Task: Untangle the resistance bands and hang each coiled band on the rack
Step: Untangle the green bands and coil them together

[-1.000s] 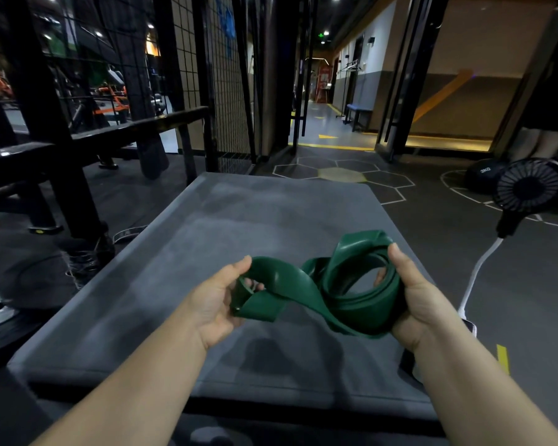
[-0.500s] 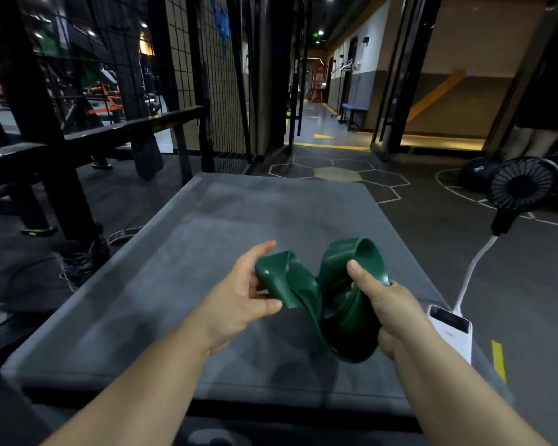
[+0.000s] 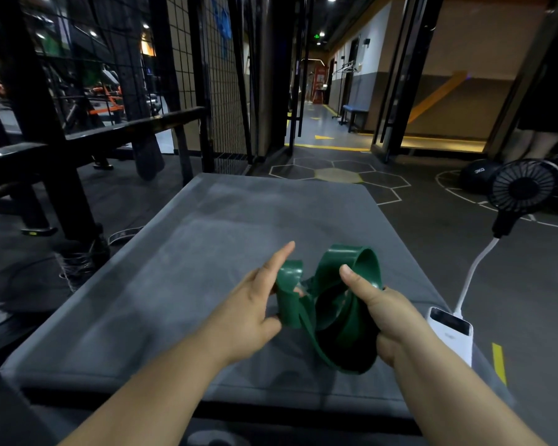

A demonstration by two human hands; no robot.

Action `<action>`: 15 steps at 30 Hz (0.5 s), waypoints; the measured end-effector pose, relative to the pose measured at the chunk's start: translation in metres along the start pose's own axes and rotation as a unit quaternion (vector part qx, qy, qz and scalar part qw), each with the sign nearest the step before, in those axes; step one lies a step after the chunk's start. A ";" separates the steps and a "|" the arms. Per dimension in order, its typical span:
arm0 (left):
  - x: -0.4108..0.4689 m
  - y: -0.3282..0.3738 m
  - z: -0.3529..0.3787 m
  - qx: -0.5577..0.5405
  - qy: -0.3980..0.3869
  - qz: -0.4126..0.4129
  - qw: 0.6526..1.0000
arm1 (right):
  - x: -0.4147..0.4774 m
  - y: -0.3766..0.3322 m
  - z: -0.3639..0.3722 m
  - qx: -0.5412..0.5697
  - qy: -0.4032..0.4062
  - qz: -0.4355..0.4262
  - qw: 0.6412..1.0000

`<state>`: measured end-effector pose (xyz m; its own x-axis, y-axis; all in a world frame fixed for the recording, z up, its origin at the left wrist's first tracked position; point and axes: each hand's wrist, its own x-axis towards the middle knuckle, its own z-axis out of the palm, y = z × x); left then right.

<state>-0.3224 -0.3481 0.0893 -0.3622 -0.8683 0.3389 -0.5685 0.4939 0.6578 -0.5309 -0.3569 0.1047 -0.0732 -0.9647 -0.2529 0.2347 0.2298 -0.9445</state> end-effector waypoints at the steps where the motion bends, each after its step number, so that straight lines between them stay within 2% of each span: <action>1: 0.001 0.000 0.002 -0.026 0.023 0.012 0.999 | 0.000 0.001 0.001 0.003 -0.010 0.014 1.000; 3: 0.002 0.000 0.003 -0.088 0.057 0.009 0.994 | -0.001 0.001 0.002 0.014 -0.027 0.041 0.999; 5: 0.004 -0.001 -0.001 -0.183 0.085 -0.031 0.979 | 0.001 -0.001 0.000 0.030 -0.032 0.068 0.997; 8: 0.006 -0.006 -0.005 -0.355 0.108 -0.065 0.926 | 0.002 -0.003 -0.003 0.052 -0.041 0.089 0.994; 11: 0.009 -0.005 -0.008 -0.414 0.130 -0.093 0.896 | 0.003 -0.001 -0.002 0.041 -0.034 0.083 0.995; 15: 0.015 -0.007 -0.023 -0.506 0.213 -0.180 0.816 | 0.003 -0.005 -0.006 0.072 -0.034 0.073 0.994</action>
<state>-0.3070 -0.3658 0.1053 0.1058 -0.9925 0.0615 0.3976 0.0989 0.9122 -0.5379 -0.3606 0.1076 0.0369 -0.9299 -0.3661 0.3749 0.3524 -0.8575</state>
